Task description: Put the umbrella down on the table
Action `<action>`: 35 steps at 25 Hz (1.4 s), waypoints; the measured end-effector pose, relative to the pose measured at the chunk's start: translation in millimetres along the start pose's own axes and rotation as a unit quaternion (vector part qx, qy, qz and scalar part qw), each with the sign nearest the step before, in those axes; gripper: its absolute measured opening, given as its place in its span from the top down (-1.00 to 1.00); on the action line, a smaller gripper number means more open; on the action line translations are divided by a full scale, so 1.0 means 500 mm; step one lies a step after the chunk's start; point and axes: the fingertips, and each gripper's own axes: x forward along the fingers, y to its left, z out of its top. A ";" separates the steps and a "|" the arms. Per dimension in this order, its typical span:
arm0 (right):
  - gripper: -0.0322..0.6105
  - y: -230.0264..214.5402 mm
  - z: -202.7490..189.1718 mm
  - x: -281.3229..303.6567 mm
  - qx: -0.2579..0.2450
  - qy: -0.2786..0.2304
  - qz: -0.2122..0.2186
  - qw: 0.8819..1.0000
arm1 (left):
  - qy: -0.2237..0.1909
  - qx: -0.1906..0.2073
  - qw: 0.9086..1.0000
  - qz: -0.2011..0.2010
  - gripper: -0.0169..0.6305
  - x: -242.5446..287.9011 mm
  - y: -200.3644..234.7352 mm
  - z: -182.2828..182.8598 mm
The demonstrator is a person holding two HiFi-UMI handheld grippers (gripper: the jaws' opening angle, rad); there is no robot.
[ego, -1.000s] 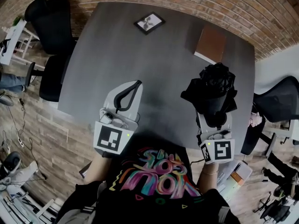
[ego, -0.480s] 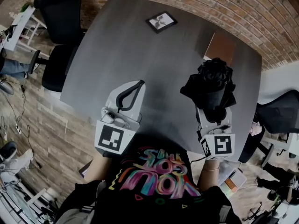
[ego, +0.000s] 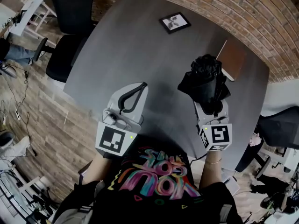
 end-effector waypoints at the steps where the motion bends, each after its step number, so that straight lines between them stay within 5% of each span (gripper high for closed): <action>1: 0.11 0.000 -0.008 0.012 -0.003 0.007 0.004 1.000 | 0.000 0.004 1.000 0.001 0.95 0.000 0.002 -0.001; 16: 0.10 0.023 -0.158 0.155 -0.029 0.098 0.050 0.994 | 0.017 -0.007 1.000 0.014 0.95 0.000 0.023 -0.024; 35: 0.10 0.010 -0.310 0.245 -0.051 0.217 0.053 0.973 | 0.040 -0.011 0.999 0.020 0.95 0.018 0.035 -0.052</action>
